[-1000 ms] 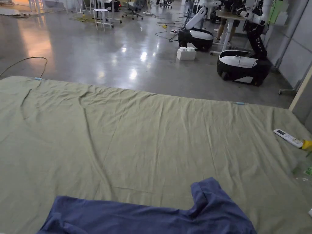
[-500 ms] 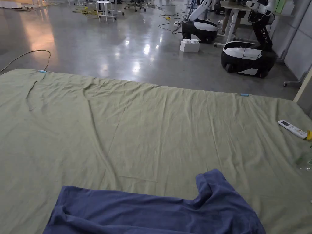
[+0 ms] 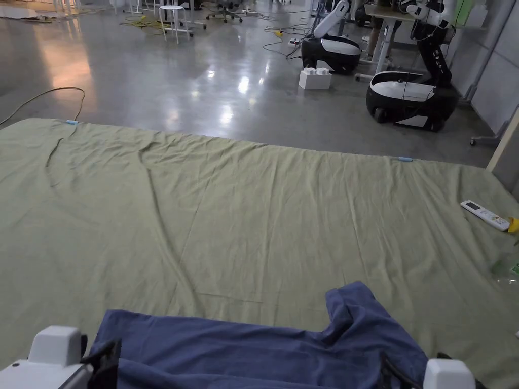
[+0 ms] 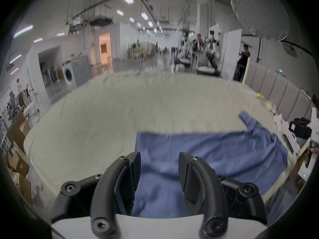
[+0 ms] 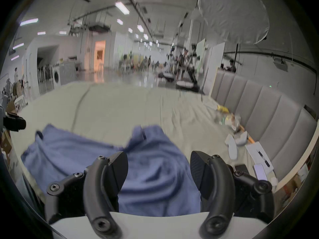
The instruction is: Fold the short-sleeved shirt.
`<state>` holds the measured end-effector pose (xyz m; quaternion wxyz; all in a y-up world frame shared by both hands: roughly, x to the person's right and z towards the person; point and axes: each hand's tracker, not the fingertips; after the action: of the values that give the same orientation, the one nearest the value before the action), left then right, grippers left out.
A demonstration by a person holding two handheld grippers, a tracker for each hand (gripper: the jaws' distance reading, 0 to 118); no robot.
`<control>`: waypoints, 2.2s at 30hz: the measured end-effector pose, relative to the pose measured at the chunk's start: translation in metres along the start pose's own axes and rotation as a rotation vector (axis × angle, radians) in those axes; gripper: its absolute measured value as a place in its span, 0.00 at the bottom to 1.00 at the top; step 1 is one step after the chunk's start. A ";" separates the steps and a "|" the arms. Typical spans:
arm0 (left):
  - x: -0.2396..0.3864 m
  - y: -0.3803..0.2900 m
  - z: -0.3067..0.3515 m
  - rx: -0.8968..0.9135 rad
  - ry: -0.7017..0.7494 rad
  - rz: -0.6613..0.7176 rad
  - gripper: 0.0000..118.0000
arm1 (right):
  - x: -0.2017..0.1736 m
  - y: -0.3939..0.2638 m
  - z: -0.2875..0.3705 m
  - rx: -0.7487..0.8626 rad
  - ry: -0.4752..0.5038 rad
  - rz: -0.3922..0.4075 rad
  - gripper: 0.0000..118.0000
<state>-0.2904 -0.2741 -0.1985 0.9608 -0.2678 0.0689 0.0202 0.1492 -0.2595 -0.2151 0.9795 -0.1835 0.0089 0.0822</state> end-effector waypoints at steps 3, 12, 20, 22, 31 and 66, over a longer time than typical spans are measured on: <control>0.015 0.022 0.003 0.118 0.014 0.029 0.39 | -0.015 0.024 -0.006 0.081 -0.004 -0.050 0.65; 0.052 0.067 0.011 0.354 0.063 -0.018 0.14 | -0.039 0.069 -0.021 0.236 -0.013 -0.106 0.11; 0.066 0.084 0.019 0.430 0.057 -0.054 0.01 | -0.037 0.081 -0.017 0.349 -0.030 -0.093 0.00; 0.065 0.085 0.020 0.441 0.062 -0.059 0.01 | -0.037 0.086 -0.017 0.375 -0.059 -0.049 0.00; 0.037 0.085 -0.004 0.332 0.042 -0.002 0.01 | -0.027 0.082 -0.023 0.333 -0.055 -0.087 0.00; -0.048 0.022 -0.229 -0.523 0.009 0.043 0.52 | 0.009 0.024 -0.055 0.023 -0.091 -0.041 0.00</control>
<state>-0.3679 -0.3738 -0.3967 0.8579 -0.5056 0.0714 0.0566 0.1550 -0.2560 -0.2752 0.9824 -0.1684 -0.0386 0.0702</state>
